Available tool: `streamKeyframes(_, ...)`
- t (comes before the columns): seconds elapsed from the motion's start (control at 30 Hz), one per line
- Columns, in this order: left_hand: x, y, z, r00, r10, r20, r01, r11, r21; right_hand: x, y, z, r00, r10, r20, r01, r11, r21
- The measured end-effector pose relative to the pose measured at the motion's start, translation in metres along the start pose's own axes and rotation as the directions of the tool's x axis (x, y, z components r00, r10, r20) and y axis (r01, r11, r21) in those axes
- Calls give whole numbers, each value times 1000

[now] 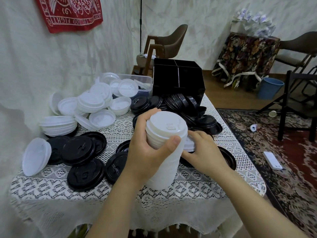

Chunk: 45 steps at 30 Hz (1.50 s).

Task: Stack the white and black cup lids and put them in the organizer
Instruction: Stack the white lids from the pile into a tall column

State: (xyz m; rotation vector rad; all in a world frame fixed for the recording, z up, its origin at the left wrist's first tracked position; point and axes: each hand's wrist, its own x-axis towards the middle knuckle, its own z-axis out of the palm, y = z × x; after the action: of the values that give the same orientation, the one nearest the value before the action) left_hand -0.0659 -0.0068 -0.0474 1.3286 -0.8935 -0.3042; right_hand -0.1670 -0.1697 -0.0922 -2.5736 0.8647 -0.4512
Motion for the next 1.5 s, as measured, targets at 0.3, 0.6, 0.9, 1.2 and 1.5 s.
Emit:
streamKeyframes(0.3, 1, 0, -2, 1000, 1, 17, -1, 1000, -6, -1, -8, -39, 961, -141, -237, 221, 908, 356)
streamKeyframes(0.6, 2, 1, -6, 998, -16, 56, 17, 1000, -13, -1, -54, -71, 876, -397, -272, 481, 688, 544)
streamKeyframes(0.9, 6, 0, -12, 994, -41, 106, 47, 997, -54, 5, -66, -60, 859, -511, -35, 430, 683, 590)
streamKeyframes(1.2, 9, -4, -15, 987, -78, 143, 89, 993, -71, 5, -66, -56, 865, -501, 31, 342, 634, 694)
streamKeyframes(1.5, 5, 5, -24, 967, -57, 247, 96, 985, -146, 5, -67, -51, 880, -474, 0, 325, 603, 729)
